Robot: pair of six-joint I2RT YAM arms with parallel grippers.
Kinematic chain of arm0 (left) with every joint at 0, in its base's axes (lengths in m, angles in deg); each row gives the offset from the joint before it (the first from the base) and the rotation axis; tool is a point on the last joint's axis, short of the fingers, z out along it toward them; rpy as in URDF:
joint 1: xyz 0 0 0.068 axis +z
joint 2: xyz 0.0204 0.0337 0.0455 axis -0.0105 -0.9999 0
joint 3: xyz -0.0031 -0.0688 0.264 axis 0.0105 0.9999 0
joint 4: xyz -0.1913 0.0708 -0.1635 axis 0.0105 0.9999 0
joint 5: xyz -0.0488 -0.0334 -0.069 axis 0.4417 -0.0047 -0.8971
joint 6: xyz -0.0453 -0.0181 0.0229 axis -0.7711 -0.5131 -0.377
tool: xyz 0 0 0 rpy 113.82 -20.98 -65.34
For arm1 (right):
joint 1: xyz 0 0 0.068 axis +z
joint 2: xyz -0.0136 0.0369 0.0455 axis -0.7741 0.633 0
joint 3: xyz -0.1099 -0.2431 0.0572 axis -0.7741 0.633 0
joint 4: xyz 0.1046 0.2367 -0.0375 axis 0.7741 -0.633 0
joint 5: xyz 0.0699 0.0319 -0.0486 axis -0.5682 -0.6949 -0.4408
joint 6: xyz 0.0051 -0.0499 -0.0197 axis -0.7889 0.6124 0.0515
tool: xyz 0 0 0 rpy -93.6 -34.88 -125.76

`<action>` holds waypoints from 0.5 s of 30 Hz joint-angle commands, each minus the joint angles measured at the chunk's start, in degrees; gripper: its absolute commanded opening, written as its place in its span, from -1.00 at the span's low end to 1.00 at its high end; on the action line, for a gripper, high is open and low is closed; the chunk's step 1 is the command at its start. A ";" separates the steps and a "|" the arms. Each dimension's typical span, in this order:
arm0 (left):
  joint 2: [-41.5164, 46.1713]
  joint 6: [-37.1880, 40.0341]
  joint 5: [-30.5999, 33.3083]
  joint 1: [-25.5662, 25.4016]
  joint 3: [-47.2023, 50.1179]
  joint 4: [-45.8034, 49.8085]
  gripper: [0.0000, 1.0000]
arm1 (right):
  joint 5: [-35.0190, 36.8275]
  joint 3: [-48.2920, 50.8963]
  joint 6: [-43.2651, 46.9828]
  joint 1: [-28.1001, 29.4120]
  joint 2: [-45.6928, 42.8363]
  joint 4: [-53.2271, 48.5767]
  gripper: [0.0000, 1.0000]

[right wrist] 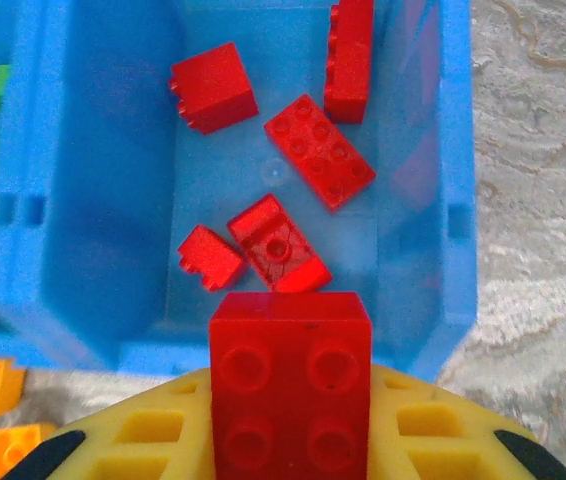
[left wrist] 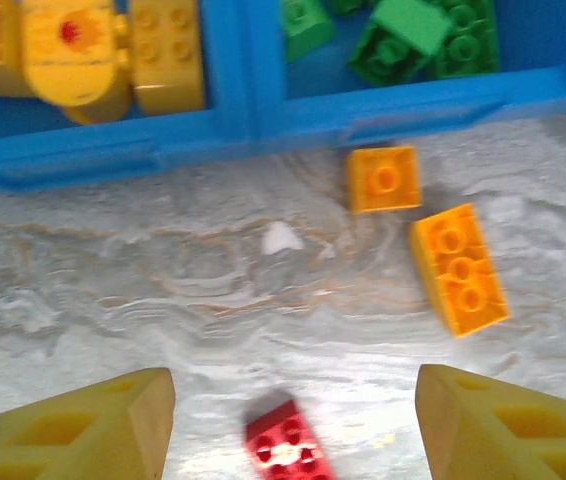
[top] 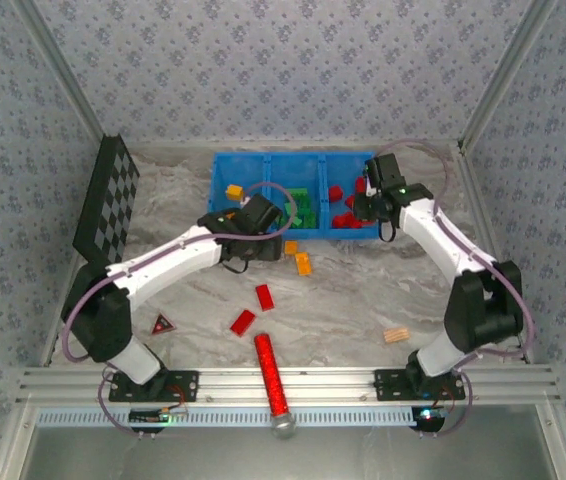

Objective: Sort the legos into containers by color
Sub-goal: Place the lego in the container.

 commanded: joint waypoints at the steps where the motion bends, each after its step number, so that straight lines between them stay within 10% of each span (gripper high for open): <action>1: -3.92 -3.89 1.23 -1.35 -3.92 3.17 0.32 | -3.45 -4.62 2.93 -0.95 4.79 2.81 -0.53; 15: -15.94 -8.32 -4.09 -6.56 -9.21 0.01 0.34 | -6.57 -13.25 5.15 -3.59 19.27 4.13 -0.46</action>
